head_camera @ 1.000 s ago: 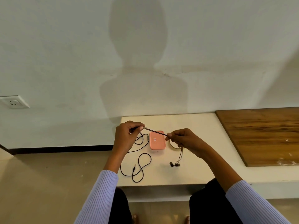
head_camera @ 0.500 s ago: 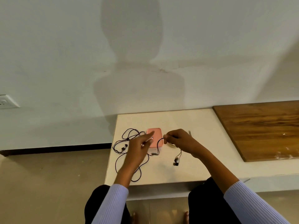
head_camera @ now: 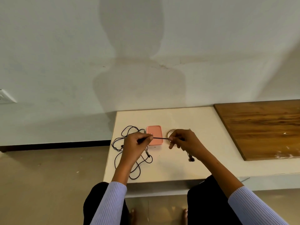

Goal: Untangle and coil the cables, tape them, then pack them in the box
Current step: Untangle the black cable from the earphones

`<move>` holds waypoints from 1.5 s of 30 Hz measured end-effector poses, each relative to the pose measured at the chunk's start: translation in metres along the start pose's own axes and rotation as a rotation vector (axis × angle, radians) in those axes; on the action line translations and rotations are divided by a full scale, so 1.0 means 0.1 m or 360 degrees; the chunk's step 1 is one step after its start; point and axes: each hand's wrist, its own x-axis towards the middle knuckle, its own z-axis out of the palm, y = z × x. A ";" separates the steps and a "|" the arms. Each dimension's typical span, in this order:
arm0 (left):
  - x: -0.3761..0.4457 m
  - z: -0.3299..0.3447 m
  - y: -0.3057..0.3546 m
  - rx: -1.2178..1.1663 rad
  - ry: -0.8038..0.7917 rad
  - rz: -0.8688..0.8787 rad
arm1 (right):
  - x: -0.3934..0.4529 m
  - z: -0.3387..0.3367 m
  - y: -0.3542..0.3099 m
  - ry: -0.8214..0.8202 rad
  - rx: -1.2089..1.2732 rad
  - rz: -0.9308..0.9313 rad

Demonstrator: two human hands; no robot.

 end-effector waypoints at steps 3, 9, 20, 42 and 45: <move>0.01 0.00 0.04 0.0048 0.0010 0.0021 | -0.03 0.03 0.02 0.0038 0.0128 0.0014; 0.04 -0.02 0.11 0.0133 0.0036 -0.0055 | 0.02 0.06 0.04 0.0150 0.0102 -0.0030; 0.09 -0.04 0.30 0.0381 -0.0131 0.0028 | 0.11 0.28 -0.12 -0.0024 0.0064 -0.0218; 0.02 -0.11 -0.13 0.0280 0.0099 -0.0176 | -0.09 0.06 0.54 0.0486 0.0269 0.0517; 0.00 0.10 -0.16 0.0276 -0.0068 -0.0156 | -0.08 0.18 0.58 0.0584 0.0226 0.0507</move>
